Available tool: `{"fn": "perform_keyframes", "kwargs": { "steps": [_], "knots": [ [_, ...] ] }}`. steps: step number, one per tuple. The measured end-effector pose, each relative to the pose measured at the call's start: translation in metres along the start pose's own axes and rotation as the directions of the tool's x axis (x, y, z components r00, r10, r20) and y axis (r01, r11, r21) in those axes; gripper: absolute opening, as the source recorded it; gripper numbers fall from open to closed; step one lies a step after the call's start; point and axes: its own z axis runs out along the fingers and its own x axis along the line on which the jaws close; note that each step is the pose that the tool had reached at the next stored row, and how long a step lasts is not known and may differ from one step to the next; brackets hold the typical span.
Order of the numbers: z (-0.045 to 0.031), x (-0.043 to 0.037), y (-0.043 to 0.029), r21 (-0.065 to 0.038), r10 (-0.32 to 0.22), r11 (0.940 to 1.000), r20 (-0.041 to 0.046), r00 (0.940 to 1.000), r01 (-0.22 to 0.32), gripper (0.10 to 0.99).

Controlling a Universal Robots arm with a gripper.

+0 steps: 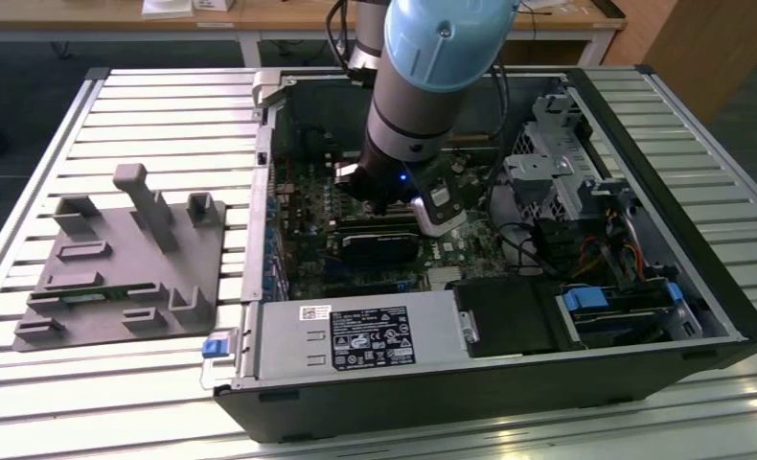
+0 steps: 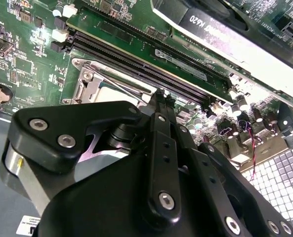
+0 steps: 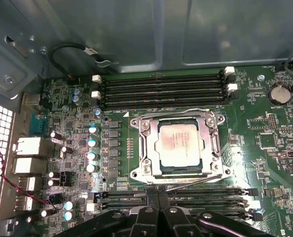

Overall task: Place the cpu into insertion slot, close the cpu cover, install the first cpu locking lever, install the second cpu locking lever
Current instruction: 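Install the second cpu locking lever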

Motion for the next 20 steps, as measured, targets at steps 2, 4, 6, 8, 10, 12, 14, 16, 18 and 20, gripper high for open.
{"fn": "perform_keyframes", "kwargs": {
  "steps": [2,4,6,8,10,12,14,16,18,20],
  "knots": [
    [0.0001,0.0003,-0.0001,-0.001,0.0,1.0,0.0003,1.0,0.0,0.106],
    [0.0002,0.001,-0.0001,-0.006,-0.001,1.0,0.0001,1.0,0.001,0.106],
    [0.0005,0.0029,-0.0003,-0.01,-0.001,1.0,-0.0002,1.0,0.001,0.106],
    [0.0013,0.0055,-0.0007,-0.015,-0.001,0.9999,-0.0007,1.0,0.001,0.106],
    [0.0034,0.006,-0.0014,-0.022,-0.002,0.9998,-0.0011,1.0,0.002,0.106],
    [0.0056,0.0059,-0.0021,-0.029,-0.002,0.9996,-0.0017,1.0,0.002,0.106],
    [0.008,0.0058,-0.0028,-0.035,-0.002,0.9994,-0.002,1.0,0.002,0.106],
    [0.0104,0.0062,-0.0037,-0.038,-0.003,0.9993,-0.0023,1.0,0.002,0.106],
    [0.0123,0.0076,-0.0045,-0.042,-0.003,0.9991,-0.0026,1.0,0.003,0.106],
    [0.014,0.0096,-0.0053,-0.047,-0.003,0.9989,-0.0029,1.0,0.003,0.106]
  ]
}}
